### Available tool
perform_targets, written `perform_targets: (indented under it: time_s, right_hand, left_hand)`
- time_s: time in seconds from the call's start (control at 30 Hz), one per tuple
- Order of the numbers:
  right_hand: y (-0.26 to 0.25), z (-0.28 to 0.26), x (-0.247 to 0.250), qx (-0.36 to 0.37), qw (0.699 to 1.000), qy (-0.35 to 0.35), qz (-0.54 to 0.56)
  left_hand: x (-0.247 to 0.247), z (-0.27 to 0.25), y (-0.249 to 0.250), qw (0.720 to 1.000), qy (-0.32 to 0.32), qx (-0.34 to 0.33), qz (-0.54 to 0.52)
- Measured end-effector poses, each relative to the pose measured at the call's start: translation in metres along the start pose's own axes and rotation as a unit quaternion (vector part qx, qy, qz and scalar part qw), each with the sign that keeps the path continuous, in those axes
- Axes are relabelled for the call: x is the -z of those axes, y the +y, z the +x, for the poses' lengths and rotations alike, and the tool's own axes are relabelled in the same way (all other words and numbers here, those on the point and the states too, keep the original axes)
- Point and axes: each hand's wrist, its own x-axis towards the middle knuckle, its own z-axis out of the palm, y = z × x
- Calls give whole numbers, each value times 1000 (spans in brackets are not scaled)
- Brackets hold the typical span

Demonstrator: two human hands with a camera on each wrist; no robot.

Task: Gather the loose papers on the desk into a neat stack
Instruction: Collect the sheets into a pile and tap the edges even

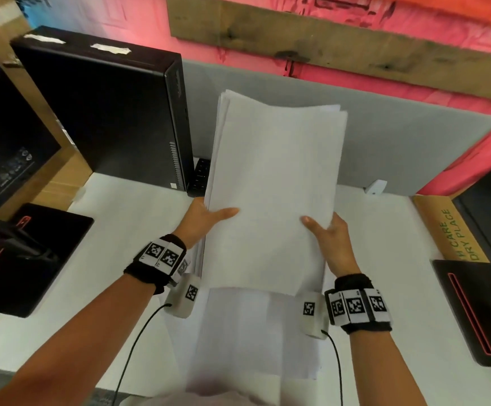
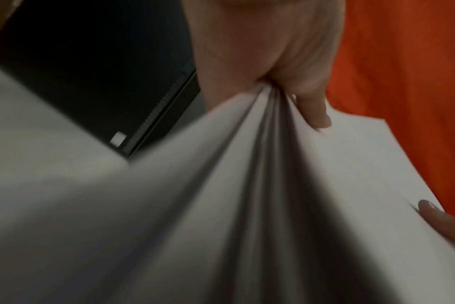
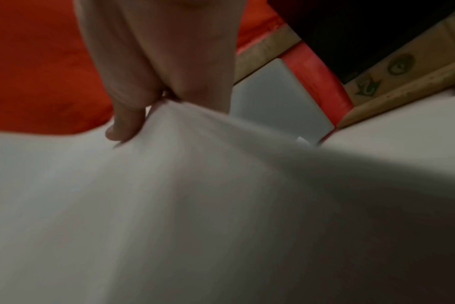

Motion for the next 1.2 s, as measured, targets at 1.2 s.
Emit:
perform_targets:
  time_s: [1.2]
  right_hand:
    - [124,-89,4,-271,894,67,-351]
  left_hand:
    - [-33,-45,-111,919,-22,208,333]
